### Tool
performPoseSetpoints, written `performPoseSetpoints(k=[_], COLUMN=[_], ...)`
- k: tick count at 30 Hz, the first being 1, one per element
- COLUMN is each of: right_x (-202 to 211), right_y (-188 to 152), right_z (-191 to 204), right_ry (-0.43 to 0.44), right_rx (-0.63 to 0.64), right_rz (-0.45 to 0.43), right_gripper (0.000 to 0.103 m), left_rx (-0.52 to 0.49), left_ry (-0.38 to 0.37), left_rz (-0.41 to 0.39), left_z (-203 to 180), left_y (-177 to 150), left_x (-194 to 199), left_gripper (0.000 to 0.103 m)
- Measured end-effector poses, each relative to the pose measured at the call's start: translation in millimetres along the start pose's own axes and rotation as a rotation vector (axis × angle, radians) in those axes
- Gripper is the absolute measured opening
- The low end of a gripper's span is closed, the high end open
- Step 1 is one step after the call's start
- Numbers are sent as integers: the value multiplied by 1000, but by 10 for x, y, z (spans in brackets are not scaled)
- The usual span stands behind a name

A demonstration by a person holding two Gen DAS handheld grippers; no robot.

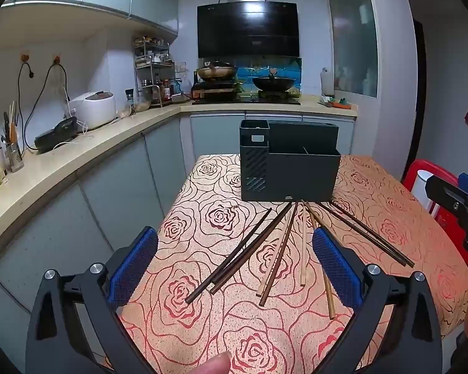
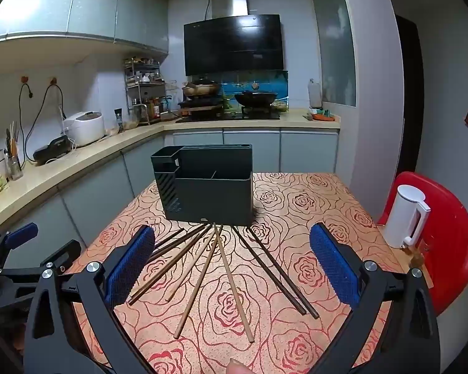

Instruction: Organize utensils

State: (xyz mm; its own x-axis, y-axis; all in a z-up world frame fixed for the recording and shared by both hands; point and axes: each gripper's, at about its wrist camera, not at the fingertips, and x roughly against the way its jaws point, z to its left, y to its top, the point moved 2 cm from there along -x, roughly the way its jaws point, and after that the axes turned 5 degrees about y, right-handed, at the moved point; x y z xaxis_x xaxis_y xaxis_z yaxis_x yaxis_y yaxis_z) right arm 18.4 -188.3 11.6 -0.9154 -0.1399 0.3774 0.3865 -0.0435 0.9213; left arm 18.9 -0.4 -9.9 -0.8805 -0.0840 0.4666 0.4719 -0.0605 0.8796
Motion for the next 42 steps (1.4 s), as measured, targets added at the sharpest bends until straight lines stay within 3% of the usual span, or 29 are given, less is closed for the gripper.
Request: performPoseSetpoints(k=[42], right_x=[144], right_y=[46], right_z=[75], right_ry=[3], right_rx=[0], right_rz=[-26], right_gripper=[96], left_rx=[-2], left_ry=[-2], left_rz=[-23], left_z=[-106], left_y=[20], left_x=[116], left_gripper=[96])
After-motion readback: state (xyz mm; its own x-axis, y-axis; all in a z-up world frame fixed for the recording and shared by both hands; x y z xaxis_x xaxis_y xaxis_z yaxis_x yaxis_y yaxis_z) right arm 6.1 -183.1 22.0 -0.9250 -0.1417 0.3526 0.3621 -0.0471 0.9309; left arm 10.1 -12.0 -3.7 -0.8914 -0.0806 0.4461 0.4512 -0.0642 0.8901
